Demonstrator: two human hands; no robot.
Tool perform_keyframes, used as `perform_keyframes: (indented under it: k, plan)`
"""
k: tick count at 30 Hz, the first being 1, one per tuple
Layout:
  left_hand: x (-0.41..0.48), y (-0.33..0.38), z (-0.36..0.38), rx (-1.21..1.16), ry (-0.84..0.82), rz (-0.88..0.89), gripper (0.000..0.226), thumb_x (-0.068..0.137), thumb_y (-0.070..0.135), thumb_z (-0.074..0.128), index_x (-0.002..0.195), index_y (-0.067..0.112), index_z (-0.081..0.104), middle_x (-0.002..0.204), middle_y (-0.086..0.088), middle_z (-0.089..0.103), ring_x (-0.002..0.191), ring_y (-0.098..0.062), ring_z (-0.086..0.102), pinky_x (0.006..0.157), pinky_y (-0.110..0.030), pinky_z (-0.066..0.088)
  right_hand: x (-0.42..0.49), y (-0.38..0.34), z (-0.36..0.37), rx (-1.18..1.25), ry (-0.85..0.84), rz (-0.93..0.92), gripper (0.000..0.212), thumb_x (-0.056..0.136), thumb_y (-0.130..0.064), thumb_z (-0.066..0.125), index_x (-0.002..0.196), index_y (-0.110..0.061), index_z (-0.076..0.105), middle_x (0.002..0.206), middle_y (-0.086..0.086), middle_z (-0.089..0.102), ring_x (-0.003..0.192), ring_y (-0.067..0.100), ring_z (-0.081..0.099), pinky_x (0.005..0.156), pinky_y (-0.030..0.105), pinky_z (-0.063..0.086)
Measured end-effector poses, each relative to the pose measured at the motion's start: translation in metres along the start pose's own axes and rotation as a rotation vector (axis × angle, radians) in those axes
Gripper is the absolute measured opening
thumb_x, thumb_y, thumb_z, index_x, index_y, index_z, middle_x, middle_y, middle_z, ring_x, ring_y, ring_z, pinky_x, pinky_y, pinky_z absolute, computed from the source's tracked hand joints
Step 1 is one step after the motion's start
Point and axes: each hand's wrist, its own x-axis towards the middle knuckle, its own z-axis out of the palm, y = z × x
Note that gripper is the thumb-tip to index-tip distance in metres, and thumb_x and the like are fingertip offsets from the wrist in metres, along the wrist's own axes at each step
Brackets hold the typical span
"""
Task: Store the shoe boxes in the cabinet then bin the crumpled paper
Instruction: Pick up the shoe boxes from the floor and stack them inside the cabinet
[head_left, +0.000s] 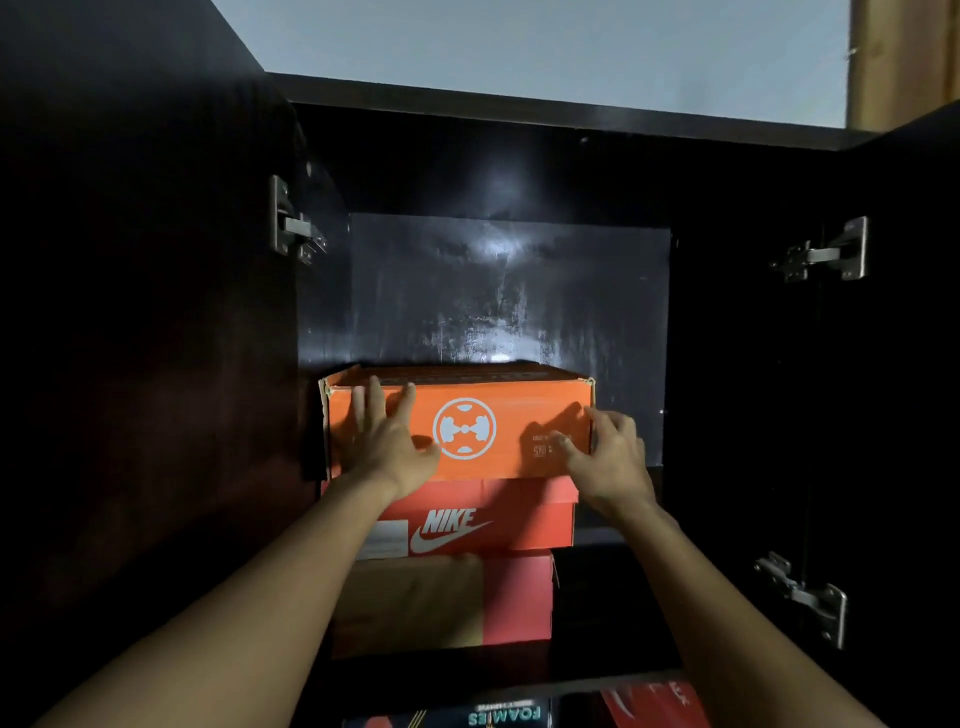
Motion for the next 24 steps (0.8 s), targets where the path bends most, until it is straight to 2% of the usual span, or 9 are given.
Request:
perform_keyframes:
  k: [2, 3, 5, 7, 11, 15, 18, 24]
  plan:
    - [-0.015, 0.011, 0.000, -0.085, -0.003, 0.026, 0.076, 0.089, 0.042, 0.060, 0.153, 0.031, 0.022, 0.164, -0.005, -0.006, 0.150, -0.025, -0.009, 0.120, -0.048, 0.015, -0.018, 0.002, -0.009, 0.012, 0.009, -0.013, 0.068, 0.092, -0.055, 0.059, 0.148, -0.021, 0.042, 0.151, 0.002, 0.033, 0.139, 0.025, 0.034, 0.111, 0.041, 0.035]
    - [-0.023, 0.016, -0.001, -0.122, -0.007, 0.058, 0.070, 0.089, 0.041, 0.060, 0.151, 0.029, 0.030, 0.163, -0.007, 0.012, 0.150, -0.026, 0.006, 0.119, -0.044, 0.022, -0.028, 0.003, -0.013, 0.021, 0.012, -0.019, 0.066, 0.092, -0.053, 0.061, 0.147, -0.021, 0.044, 0.151, 0.003, 0.033, 0.140, 0.024, 0.034, 0.113, 0.040, 0.035]
    - [-0.045, 0.025, 0.000, -0.200, -0.038, 0.124, 0.060, 0.085, 0.041, 0.060, 0.142, 0.026, 0.047, 0.147, -0.006, 0.047, 0.138, -0.025, 0.040, 0.109, -0.038, 0.039, -0.052, 0.007, -0.022, 0.029, 0.007, -0.029, 0.062, 0.092, -0.049, 0.062, 0.145, -0.020, 0.047, 0.151, 0.004, 0.036, 0.141, 0.023, 0.034, 0.115, 0.036, 0.032]
    - [-0.071, 0.034, -0.001, -0.252, -0.101, 0.168, 0.059, 0.079, 0.047, 0.057, 0.134, 0.026, 0.054, 0.134, -0.003, 0.060, 0.125, -0.023, 0.054, 0.101, -0.035, 0.045, -0.080, 0.013, -0.032, 0.022, -0.007, -0.032, 0.062, 0.093, -0.048, 0.062, 0.145, -0.019, 0.047, 0.150, 0.005, 0.038, 0.141, 0.022, 0.034, 0.116, 0.034, 0.030]
    - [-0.128, 0.044, 0.008, -0.386, -0.186, 0.251, 0.040, 0.088, 0.037, 0.062, 0.127, 0.027, 0.060, 0.124, 0.004, 0.065, 0.115, -0.016, 0.059, 0.098, -0.030, 0.046, -0.141, 0.035, -0.053, -0.010, -0.037, 0.001, 0.066, 0.092, -0.053, 0.061, 0.146, -0.017, 0.047, 0.150, 0.008, 0.038, 0.142, 0.022, 0.035, 0.118, 0.038, 0.031]
    - [-0.183, 0.048, 0.033, -0.511, -0.268, 0.266, 0.036, 0.087, 0.041, 0.062, 0.122, 0.032, 0.062, 0.113, 0.003, 0.067, 0.107, -0.014, 0.062, 0.097, -0.036, 0.049, -0.204, 0.057, -0.078, -0.092, -0.016, 0.053, 0.063, 0.092, -0.053, 0.059, 0.144, -0.018, 0.050, 0.148, 0.004, 0.043, 0.140, 0.021, 0.039, 0.114, 0.033, 0.034]
    - [-0.219, 0.061, 0.051, -0.577, -0.349, 0.303, 0.032, 0.087, 0.039, 0.063, 0.119, 0.031, 0.065, 0.105, 0.002, 0.069, 0.099, -0.016, 0.065, 0.091, -0.032, 0.051, -0.250, 0.070, -0.102, -0.198, -0.009, 0.108, 0.062, 0.094, -0.055, 0.057, 0.144, -0.020, 0.049, 0.149, 0.002, 0.043, 0.139, 0.019, 0.040, 0.112, 0.033, 0.037]
    - [-0.292, 0.107, 0.091, -0.707, -0.602, 0.431, 0.034, 0.082, 0.048, 0.058, 0.113, 0.036, 0.065, 0.101, 0.006, 0.070, 0.093, -0.012, 0.067, 0.087, -0.040, 0.055, -0.338, 0.091, -0.156, -0.356, 0.074, 0.275, 0.056, 0.094, -0.050, 0.059, 0.142, -0.021, 0.052, 0.146, 0.002, 0.048, 0.135, 0.018, 0.045, 0.111, 0.032, 0.038]
